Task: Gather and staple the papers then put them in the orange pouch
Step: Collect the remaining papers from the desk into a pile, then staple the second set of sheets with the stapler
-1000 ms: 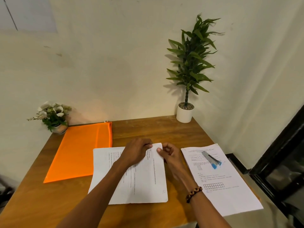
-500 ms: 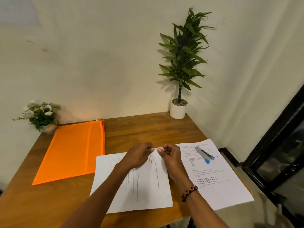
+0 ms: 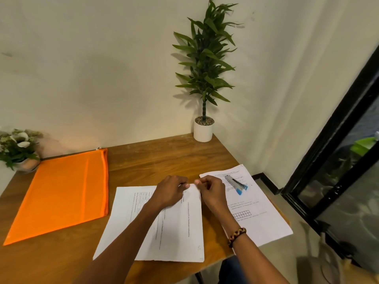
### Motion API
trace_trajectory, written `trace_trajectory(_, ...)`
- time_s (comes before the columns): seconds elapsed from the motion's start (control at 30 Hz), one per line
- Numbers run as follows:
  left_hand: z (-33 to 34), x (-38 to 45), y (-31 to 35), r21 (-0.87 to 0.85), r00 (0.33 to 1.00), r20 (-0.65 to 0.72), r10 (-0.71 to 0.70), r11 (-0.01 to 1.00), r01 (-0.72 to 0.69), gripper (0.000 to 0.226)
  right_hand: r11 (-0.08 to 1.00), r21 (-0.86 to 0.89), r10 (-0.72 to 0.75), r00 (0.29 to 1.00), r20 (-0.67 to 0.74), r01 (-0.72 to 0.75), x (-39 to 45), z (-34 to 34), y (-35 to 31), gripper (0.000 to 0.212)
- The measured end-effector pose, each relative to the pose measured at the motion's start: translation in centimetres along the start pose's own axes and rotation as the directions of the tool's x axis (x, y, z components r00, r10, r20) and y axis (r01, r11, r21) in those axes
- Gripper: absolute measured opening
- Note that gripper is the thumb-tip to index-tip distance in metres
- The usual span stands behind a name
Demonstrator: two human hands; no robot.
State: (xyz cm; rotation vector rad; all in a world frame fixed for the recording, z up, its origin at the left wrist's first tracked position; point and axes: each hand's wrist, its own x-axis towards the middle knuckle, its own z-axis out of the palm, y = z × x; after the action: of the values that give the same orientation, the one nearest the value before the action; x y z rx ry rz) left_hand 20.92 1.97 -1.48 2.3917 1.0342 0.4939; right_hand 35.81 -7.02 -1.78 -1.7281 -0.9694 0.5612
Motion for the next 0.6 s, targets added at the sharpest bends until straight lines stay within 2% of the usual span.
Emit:
trace_trajectory(0.1, 0.8, 0.8, 1.5, 0.012, 1.000, 0.020, 0.023, 1.000, -0.023, 0.019, 0.989, -0.134, -0.074, 0.989, -0.128, 0.057, 1.0, -2.2, 0.4, 0.011)
trace_trajectory(0.2, 1.9, 1.6, 2.8, 0.000, 0.998, 0.031, 0.051, 0.999, -0.051, 0.018, 0.935, -0.350, -0.135, 0.975, -0.175, 0.066, 2.4, -4.8, 1.9, 0.007)
trace_trajectory(0.3, 2.8, 2.2, 3.8, 0.002, 0.997, 0.042, 0.059, 0.998, -0.059, 0.020, 0.789, -0.613, -0.142, 0.982, -0.125, 0.036, 3.5, -7.2, 3.4, 0.031)
trace_trajectory(0.4, 3.2, 2.6, 4.8, 0.013, 0.995, 0.061, 0.080, 0.997, -0.081, 0.018, 0.639, -0.769, -0.069, 0.996, -0.050, 0.006, 4.5, -8.3, 4.6, 0.046)
trace_trajectory(0.53, 3.5, 2.7, 5.1, 0.030, 0.992, 0.069, 0.103, 0.994, -0.106, 0.017, 0.516, -0.855, -0.048, 0.998, 0.039, 0.058, 5.2, -8.2, 5.2, 0.050)
trace_trajectory(0.6, 3.5, 2.6, 5.1, 0.032, 0.991, 0.075, 0.111, 0.993, -0.113, 0.017, 0.459, -0.883, -0.043, 0.996, 0.083, 0.094, 5.9, -8.4, 5.3, 0.040)
